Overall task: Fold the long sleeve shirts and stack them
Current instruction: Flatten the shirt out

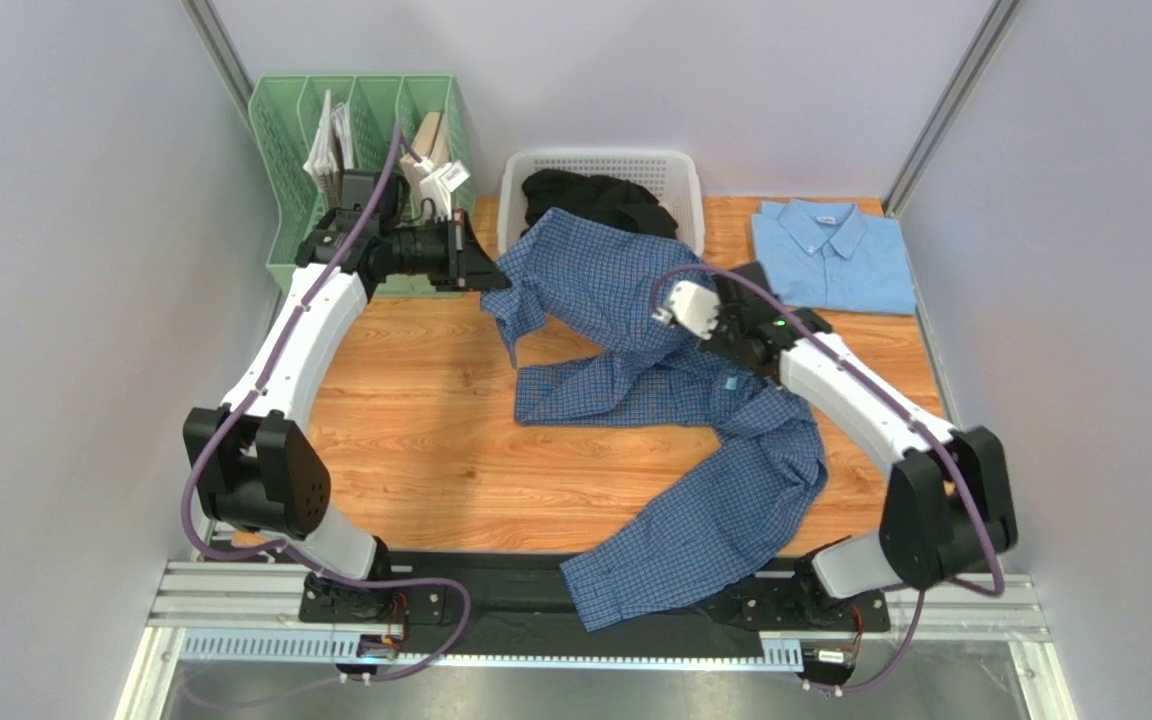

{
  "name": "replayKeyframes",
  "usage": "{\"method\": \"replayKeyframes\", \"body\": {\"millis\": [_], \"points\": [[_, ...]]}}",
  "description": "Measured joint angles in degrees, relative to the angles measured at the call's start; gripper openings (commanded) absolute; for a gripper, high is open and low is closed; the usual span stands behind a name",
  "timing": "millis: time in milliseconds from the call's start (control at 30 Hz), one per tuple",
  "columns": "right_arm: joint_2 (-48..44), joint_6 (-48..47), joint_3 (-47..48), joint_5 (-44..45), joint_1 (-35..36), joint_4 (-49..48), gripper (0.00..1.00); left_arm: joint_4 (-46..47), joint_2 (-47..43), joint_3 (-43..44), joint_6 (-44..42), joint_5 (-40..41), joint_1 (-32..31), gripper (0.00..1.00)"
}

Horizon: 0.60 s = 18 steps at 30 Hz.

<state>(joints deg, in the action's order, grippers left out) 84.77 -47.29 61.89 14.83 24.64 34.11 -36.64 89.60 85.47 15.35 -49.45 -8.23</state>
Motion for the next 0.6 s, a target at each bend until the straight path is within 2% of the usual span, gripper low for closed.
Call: {"method": "replayKeyframes", "body": {"millis": [67, 167, 267, 333, 433, 467, 533, 567, 600], "points": [[-4.1, -3.2, -0.4, -0.9, -4.0, 1.8, 0.0, -0.5, 0.0, 0.0, -0.5, 0.0, 0.3, 0.0], [-10.8, -7.8, 1.3, -6.1, -13.7, 5.1, 0.0, -1.2, 0.0, 0.0, -0.9, 0.0, 0.6, 0.0], [-14.9, -13.1, 6.8, -16.5, -26.9, 10.2, 0.0, -1.4, 0.0, 0.0, -1.1, -0.2, 0.6, 0.0], [-14.7, -17.0, 12.5, -28.1, -36.7, 15.5, 0.06, -1.4, 0.0, 0.0, -1.2, -0.8, 0.6, 0.0], [-10.5, -21.6, 22.1, -41.7, -46.2, 24.9, 0.23, -1.4, 0.0, 0.0, -1.2, -1.6, 0.5, 0.0], [-8.1, -23.0, 26.0, -44.7, -47.6, 28.3, 0.41, -1.7, 0.0, 0.2, -1.3, -1.7, 0.5, 0.0], [-3.1, -25.0, 31.9, -48.1, -48.9, 32.9, 0.59, -2.3, 0.0, 0.9, -1.8, -1.7, 0.5, 0.0], [-0.2, -26.4, 34.3, -49.9, -49.6, 34.5, 0.83, -2.7, 0.0, 1.4, -2.1, -1.6, 0.4, 0.0], [1.4, -26.5, 35.2, -50.9, -49.9, 35.3, 0.99, -3.4, 0.0, 2.5, -2.8, -1.4, 0.1, 0.0]]}}
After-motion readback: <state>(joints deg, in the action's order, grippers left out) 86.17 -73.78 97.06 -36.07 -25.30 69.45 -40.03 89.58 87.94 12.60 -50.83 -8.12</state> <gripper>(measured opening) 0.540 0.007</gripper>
